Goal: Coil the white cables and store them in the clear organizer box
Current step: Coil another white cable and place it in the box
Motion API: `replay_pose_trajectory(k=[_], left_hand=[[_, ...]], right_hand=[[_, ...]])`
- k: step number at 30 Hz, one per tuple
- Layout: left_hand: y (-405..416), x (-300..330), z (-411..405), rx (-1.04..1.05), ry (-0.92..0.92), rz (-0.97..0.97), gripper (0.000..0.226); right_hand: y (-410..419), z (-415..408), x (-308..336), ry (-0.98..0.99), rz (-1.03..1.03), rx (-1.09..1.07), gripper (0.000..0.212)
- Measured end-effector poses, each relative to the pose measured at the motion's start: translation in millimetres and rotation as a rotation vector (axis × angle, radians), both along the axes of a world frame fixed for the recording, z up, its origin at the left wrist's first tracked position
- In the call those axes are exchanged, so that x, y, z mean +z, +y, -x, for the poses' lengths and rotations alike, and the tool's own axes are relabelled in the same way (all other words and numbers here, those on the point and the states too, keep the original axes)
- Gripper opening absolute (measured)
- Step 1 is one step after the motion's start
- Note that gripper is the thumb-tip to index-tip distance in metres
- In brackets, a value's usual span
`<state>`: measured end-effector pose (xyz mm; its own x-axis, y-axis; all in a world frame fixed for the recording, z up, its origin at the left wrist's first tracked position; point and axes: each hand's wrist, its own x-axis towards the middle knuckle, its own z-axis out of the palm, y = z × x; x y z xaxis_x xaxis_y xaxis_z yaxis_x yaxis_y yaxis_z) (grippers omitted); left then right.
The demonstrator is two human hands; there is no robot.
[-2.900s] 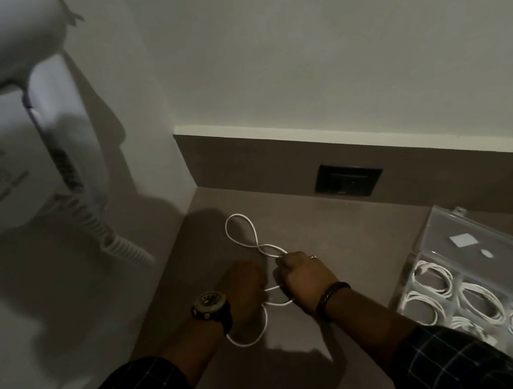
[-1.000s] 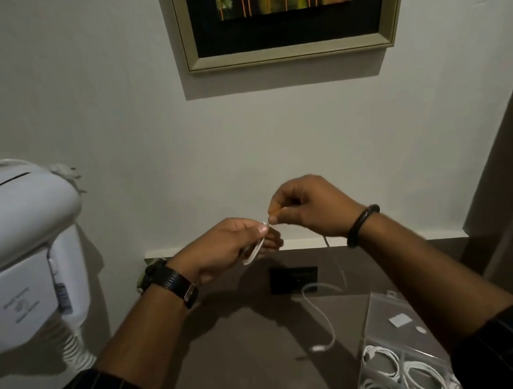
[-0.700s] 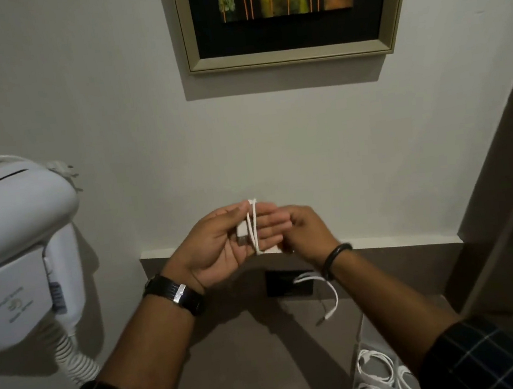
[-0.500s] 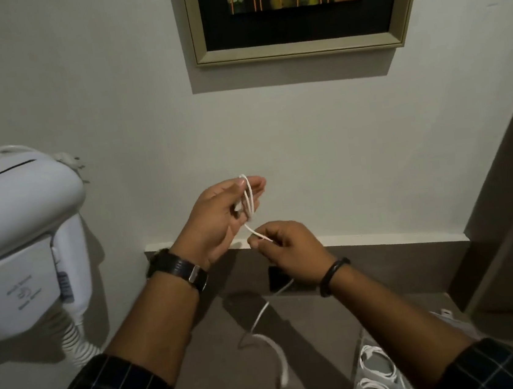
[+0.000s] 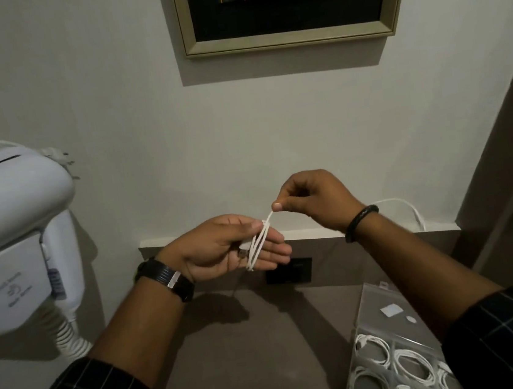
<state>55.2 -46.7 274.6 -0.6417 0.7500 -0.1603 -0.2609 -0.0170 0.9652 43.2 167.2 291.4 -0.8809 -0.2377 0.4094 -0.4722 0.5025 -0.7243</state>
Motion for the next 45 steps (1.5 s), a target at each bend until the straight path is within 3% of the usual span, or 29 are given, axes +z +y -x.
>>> replay_pose_trajectory(k=[3,8,10,13,15,18,23,27,29,31,37,40,45], left_hand=[[10.2,3.9,-1.7,0.074,-0.013,-0.247,0.04],[24.6,16.3,10.8,0.335,-0.005,-0.53,0.041],[22.3,17.2,21.8,0.533,0.095,-0.459,0.036],[6.9,11.8,39.3,0.777,0.397,-0.072,0.028],[-5.1,5.9,44.4,0.741,0.479,0.132,0.027],[-7.3,-4.0,35.1,0.478,0.408,0.27,0.032],[11.5,-2.3,5.1,0.154,0.069,-0.06,0.038],[24.2,11.7,-3.1,0.128,0.053,-0.298,0.037],[28.7,18.0,0.5,0.211,0.049,-0.393,0.038],[30.3,21.0,6.5,0.327,0.054,-0.444,0.037],[21.1,4.4,19.9,0.614,0.262,-0.175,0.033],[22.1,3.2,12.6,0.555,0.271,-0.06,0.033],[33.3,5.9,-3.7,0.42,0.211,-0.015,0.035]], right_hand=[[-10.7,-1.3,-27.3,-0.088,0.199,-0.004,0.012],[-41.4,-19.4,-55.1,-0.09,-0.011,0.007,0.019],[-43.9,-23.9,-52.9,-0.105,-0.107,0.062,0.02],[-31.2,-24.8,-41.7,-0.045,-0.319,0.101,0.023],[-18.0,-24.4,-25.5,0.009,-0.333,0.094,0.022],[0.5,-14.9,2.3,0.095,-0.229,0.06,0.02],[8.0,6.0,6.3,-0.092,0.092,0.032,0.02],[-10.0,2.7,-27.1,-0.239,0.303,0.051,0.037],[-26.2,-8.9,-43.4,-0.294,0.282,0.058,0.043],[-40.9,-19.8,-52.0,-0.272,0.123,0.047,0.031],[-40.7,-36.4,-22.2,0.173,-0.641,0.027,0.024],[-25.8,-36.9,8.9,0.28,-0.582,0.04,0.014],[-7.1,-28.0,24.1,0.089,-0.162,0.003,0.014]])
